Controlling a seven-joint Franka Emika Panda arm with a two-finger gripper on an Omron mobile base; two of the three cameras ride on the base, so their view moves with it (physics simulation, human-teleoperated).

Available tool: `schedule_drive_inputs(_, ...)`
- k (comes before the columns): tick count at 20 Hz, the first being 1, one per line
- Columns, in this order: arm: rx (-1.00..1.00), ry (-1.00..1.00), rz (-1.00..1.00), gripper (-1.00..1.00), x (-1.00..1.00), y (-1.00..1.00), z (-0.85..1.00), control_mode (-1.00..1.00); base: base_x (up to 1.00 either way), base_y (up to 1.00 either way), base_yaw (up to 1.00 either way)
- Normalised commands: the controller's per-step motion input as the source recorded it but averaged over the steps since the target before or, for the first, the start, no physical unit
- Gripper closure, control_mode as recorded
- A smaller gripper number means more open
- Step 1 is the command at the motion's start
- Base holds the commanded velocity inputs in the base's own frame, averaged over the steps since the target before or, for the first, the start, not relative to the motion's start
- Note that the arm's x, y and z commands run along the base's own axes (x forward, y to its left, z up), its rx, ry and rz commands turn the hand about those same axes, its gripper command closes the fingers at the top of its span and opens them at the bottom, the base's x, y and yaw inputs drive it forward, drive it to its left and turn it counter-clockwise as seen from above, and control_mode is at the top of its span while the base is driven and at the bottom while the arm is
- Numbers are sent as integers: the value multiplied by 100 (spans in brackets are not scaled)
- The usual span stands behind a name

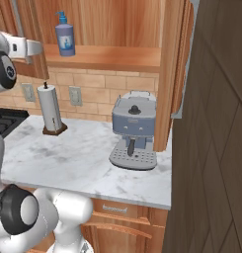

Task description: Open the cabinet. Pick the soap dispenser and place it next to the sink. Then close the cabinet.

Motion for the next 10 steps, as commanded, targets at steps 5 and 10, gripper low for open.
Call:
schedule_drive_inputs(5,0,4,-7,100,-44,44,11,-100,0,0,0)
schedule_drive_inputs(10,0,4,-7,100,-43,44,11,-100,0,0,0)
